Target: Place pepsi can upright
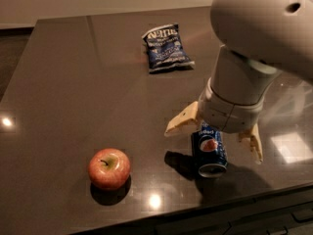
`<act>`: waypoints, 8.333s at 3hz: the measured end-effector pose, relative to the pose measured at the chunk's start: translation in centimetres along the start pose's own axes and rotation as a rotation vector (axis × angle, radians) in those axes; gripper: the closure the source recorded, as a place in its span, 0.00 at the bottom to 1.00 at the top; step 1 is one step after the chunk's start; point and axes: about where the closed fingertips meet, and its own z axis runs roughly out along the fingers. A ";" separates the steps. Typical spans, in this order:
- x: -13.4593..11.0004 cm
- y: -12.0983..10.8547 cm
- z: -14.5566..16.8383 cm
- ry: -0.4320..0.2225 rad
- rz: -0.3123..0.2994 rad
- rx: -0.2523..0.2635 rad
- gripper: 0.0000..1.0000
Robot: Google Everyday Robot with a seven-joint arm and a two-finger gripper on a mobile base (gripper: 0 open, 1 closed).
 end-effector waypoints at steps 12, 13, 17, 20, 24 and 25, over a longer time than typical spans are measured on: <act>0.7 -11.5 -7.1 -0.180 0.506 0.384 1.00; 1.6 -12.7 -7.0 -0.195 0.619 0.433 1.00; 4.1 -15.2 -5.7 -0.258 0.860 0.714 1.00; 4.9 -17.1 -8.7 -0.463 1.020 0.753 1.00; 8.9 -18.2 -6.7 -0.746 1.192 1.136 1.00; 10.0 -18.0 -6.0 -0.781 1.275 1.151 1.00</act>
Offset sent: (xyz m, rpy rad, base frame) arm -0.0052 -0.0022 -0.0149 -0.0698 0.0562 0.0923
